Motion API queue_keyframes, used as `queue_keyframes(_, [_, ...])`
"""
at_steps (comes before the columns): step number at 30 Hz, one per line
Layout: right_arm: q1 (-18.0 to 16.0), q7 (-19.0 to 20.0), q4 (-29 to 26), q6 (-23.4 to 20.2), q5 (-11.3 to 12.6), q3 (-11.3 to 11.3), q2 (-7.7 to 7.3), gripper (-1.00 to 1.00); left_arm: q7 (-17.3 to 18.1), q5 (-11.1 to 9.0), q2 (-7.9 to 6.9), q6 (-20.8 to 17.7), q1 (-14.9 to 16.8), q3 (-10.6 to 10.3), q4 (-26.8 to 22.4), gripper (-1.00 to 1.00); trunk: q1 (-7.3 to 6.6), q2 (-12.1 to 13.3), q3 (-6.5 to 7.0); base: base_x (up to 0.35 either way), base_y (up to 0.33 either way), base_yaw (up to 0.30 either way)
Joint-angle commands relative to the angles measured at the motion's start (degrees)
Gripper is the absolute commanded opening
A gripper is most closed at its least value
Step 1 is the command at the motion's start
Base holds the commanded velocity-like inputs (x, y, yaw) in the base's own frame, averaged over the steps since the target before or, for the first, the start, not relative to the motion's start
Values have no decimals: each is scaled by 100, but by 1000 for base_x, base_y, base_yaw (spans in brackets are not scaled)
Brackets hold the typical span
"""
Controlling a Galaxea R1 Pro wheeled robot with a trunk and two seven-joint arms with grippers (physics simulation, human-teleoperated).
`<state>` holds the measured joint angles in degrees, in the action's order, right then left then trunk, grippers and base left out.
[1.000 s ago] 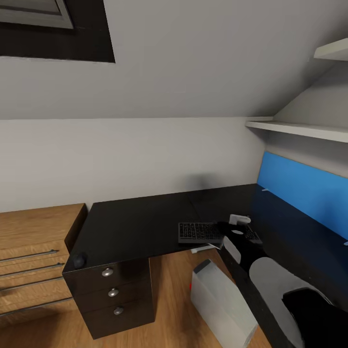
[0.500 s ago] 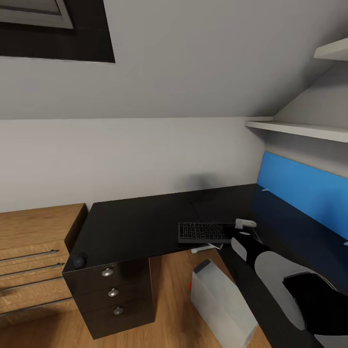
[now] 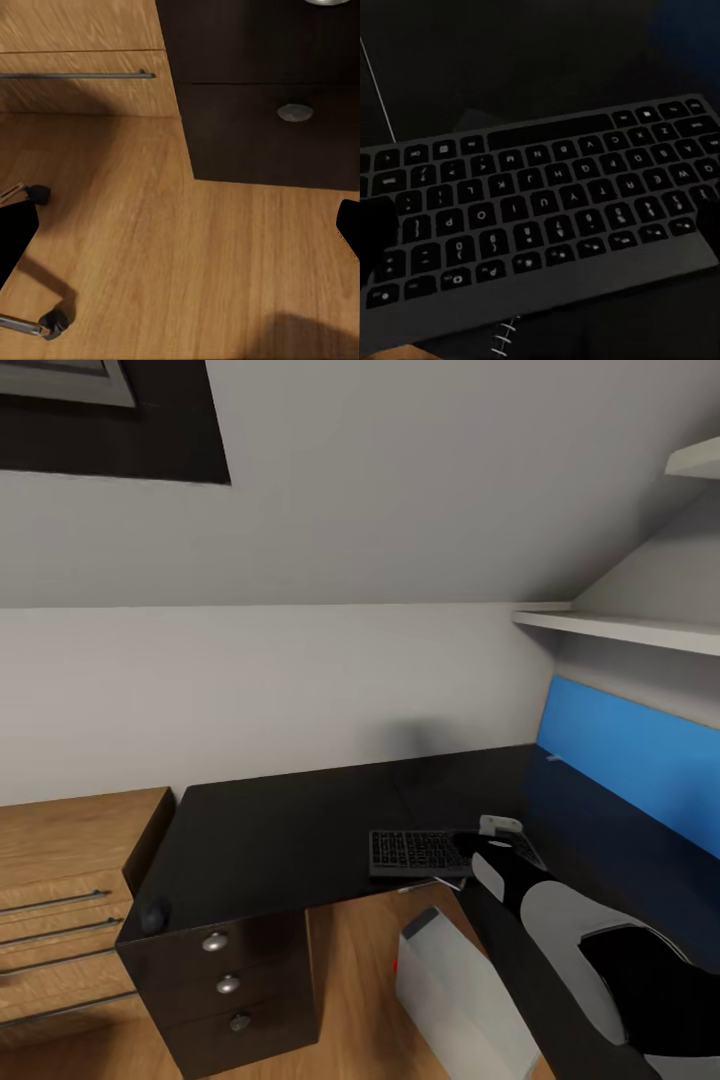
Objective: In the bedroom, organize the workspace by keeping the computer under the desk, ensuring the monitor is on the desk, placing the keyboard on the desk next to the monitor, placing the mouse on the desk next to the keyboard, moving the folder from the swivel chair onto the desk next to the mouse, stacking the notebook on top of the folder with the pen on top of the notebook, and positioning the swivel chair next to the desk.
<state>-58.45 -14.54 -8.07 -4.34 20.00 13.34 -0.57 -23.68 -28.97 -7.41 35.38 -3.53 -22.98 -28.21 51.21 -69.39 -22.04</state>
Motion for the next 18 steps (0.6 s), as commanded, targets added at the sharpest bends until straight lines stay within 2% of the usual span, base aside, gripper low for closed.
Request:
queue_keyframes(1, [0, -30, -16, -40, 38, 50, 9, 100, -48, -30, -6, 11, 1, -50, -10, 100, 3, -3, -5, 294, 0, 0])
queue_keyframes(12, [6, -47, -19, 61, 33, 45, 174, 100, -49, -31, -4, 1, 1, -65, 17, 100, 3, -3, -5, 303, 0, 0])
queue_keyframes(18, [9, -45, -15, 81, 32, 46, 218, 100, -49, -30, 2, 3, 1, -66, 17, 100, 3, -3, -17, 97, 0, 61])
